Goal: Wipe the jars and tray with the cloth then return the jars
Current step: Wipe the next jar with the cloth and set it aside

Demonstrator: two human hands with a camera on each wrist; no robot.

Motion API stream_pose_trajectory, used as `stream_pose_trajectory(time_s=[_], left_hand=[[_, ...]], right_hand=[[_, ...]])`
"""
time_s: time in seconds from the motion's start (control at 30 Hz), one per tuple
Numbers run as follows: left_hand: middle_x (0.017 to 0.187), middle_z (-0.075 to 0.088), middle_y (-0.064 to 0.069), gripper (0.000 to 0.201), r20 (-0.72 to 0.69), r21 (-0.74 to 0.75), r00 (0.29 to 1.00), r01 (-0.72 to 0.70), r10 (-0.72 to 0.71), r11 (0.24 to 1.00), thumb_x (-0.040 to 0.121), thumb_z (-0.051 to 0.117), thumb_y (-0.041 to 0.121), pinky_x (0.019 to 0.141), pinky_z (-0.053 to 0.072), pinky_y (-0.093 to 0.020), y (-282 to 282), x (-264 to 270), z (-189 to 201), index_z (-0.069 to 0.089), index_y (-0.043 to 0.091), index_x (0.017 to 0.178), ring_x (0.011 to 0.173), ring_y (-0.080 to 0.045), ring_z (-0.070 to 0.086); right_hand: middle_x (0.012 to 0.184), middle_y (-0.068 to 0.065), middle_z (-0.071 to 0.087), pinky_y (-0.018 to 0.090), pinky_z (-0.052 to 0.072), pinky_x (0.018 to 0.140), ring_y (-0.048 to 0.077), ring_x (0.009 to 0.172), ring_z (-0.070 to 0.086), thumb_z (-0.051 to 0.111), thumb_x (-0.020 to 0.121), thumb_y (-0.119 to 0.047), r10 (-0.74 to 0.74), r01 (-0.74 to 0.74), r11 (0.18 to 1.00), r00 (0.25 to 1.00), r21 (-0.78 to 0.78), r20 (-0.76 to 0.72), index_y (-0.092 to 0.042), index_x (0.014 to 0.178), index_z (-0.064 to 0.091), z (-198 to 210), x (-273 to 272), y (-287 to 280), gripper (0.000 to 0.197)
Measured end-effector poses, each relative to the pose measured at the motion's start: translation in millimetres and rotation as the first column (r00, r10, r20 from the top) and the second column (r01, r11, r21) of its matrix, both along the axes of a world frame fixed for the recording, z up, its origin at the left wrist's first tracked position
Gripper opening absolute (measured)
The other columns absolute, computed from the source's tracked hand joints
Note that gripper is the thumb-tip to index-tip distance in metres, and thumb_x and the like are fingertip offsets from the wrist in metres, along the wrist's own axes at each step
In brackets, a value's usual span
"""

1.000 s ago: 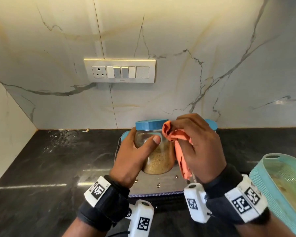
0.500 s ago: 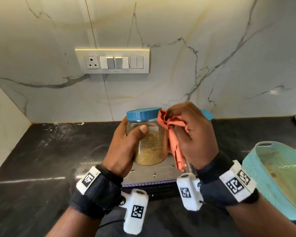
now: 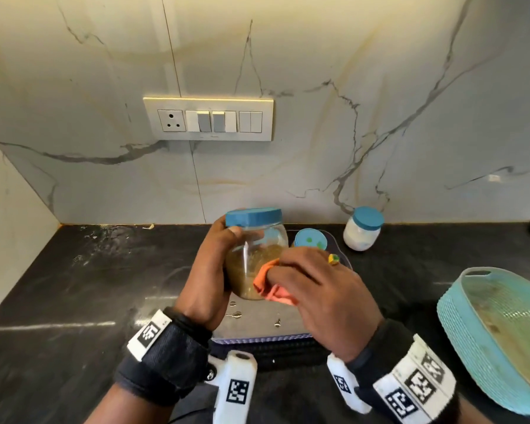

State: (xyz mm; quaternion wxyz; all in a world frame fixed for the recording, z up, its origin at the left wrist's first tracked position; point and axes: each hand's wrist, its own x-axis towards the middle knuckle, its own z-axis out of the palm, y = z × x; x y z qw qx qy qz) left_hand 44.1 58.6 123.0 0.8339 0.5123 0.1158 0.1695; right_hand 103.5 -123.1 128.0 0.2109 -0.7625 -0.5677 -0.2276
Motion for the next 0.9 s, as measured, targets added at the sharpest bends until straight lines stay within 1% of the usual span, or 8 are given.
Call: stream_pose_trajectory(time_s=[0.1,0.17,0.27,0.37,0.5,0.67,0.8,0.9], left_hand=[[0.123,0.070,-0.018,0.080,-0.039,0.160,0.999,-0.019,0.025,0.987,0.073,0.082,0.050,0.094,0.056,-0.054,-4,-3,-1,0.053,0.007,0.134,0.113,-0.041,0.068],[0.118,0.072,-0.015,0.076,-0.043,0.206,0.998,-0.037,0.047,0.978,0.069,0.083,0.044,0.092,0.059,-0.050,-3,-3,-4,0.055,0.009,0.130,0.109,-0.038,0.070],[0.120,0.072,-0.016,0.065,-0.029,0.168,1.000,-0.001,0.006,0.986,0.076,0.077,0.041,0.099,0.054,-0.053,-5,-6,-4,0.059,0.008,0.129,0.114,-0.040,0.067],[0.125,0.068,-0.022,0.065,0.006,0.087,0.999,0.031,-0.032,0.996,0.081,0.072,0.039,0.103,0.050,-0.055,-9,-5,-1,0.057,0.003,0.133,0.119,-0.045,0.062],[0.130,0.059,-0.036,0.094,0.033,-0.035,0.999,0.010,-0.009,0.999,0.076,0.082,0.052,0.104,0.044,-0.068,-4,-1,11,0.047,-0.008,0.139,0.123,-0.059,0.052],[0.135,0.054,-0.037,0.108,0.016,-0.091,0.999,0.044,-0.043,0.995,0.067,0.084,0.061,0.102,0.046,-0.067,1,-2,9,0.044,-0.007,0.141,0.123,-0.057,0.054],[0.133,0.056,-0.038,0.099,0.071,-0.056,0.991,0.113,-0.109,0.992,0.069,0.083,0.060,0.102,0.048,-0.062,-10,-3,9,0.052,-0.004,0.138,0.118,-0.048,0.059],[0.132,0.058,-0.036,0.099,0.117,-0.007,0.982,0.150,-0.148,0.989,0.071,0.081,0.062,0.100,0.051,-0.058,-14,0,14,0.052,-0.006,0.138,0.117,-0.046,0.060]], right_hand=[[0.120,0.002,0.057,0.033,0.060,0.068,0.018,0.101,0.061,0.054,0.094,-0.039,0.011,-0.004,0.995,0.997,-0.102,0.075,-0.021,0.122,0.052,-9,-9,2,0.034],[0.119,0.002,0.057,0.031,0.059,0.068,0.016,0.098,0.061,0.055,0.094,-0.038,0.024,-0.023,0.998,0.999,-0.062,0.024,-0.022,0.121,0.052,-10,-9,4,0.032],[0.113,-0.001,0.056,0.029,0.057,0.075,0.012,0.097,0.058,0.058,0.092,-0.021,-0.003,0.026,0.987,0.990,0.157,-0.144,-0.024,0.114,0.051,3,9,9,0.023],[0.113,-0.005,0.056,0.025,0.053,0.083,0.009,0.100,0.057,0.068,0.085,-0.006,0.023,0.034,0.970,0.973,0.240,-0.231,-0.027,0.114,0.054,20,24,8,0.039],[0.119,-0.008,0.051,0.014,0.044,0.094,0.006,0.107,0.053,0.057,0.089,-0.018,0.081,-0.049,0.984,0.980,0.170,-0.182,-0.026,0.115,0.054,19,7,3,0.027],[0.119,-0.008,0.050,0.027,0.057,0.082,0.009,0.106,0.055,0.049,0.091,-0.029,0.069,-0.063,0.996,0.994,0.064,-0.085,-0.027,0.114,0.053,4,-8,-6,0.023],[0.110,-0.008,0.053,0.012,0.046,0.086,0.004,0.097,0.054,0.052,0.088,-0.016,0.065,-0.006,0.970,0.970,0.243,-0.235,-0.022,0.110,0.057,28,15,-1,0.023],[0.106,-0.002,0.060,0.015,0.047,0.085,0.005,0.096,0.057,0.053,0.088,-0.012,0.097,0.015,0.942,0.944,0.334,-0.316,-0.011,0.106,0.065,41,27,2,0.021]])
